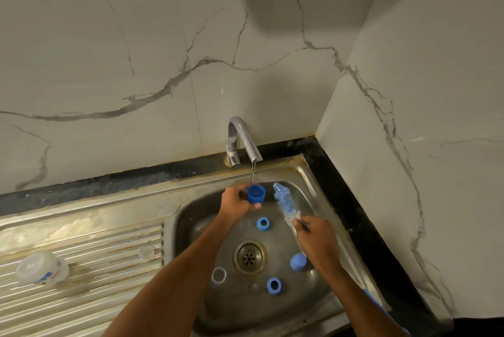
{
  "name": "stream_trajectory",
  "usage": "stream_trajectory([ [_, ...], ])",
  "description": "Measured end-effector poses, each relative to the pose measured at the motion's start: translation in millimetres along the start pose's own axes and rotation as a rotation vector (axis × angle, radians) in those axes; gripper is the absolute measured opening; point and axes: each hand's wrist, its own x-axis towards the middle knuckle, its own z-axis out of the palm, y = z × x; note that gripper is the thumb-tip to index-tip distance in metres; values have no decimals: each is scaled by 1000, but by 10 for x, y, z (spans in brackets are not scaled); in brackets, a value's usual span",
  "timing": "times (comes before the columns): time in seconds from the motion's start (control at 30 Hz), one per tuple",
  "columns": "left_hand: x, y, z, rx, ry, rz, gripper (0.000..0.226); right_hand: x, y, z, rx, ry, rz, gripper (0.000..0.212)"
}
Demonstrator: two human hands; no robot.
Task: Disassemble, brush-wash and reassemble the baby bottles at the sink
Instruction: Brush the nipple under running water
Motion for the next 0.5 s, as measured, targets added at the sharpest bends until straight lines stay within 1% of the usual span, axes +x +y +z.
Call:
stream_trajectory([
  [0.03,3,-4,26,76,21,22,55,2,9,5,3,-3,-1,25],
  [0.13,-12,7,58,86,154,1,55,18,27,19,7,-5,20,26],
  [0.2,-26,-15,91,152,151,48,55,20,34,26,3,-4,26,29],
  [0.23,-38,-34,102,145,168,48,54,15,30,21,0,0,21,30],
  [0.3,-68,-27,91,89,258,11,52,12,10,-9,8,7,13,34],
  [0.4,-82,-61,116,123,213,39,54,32,39,-51,-26,-39,9,36],
  [0.5,-112,-35,115,99,297,25,54,38,56,-73,-26,-50,8,37],
])
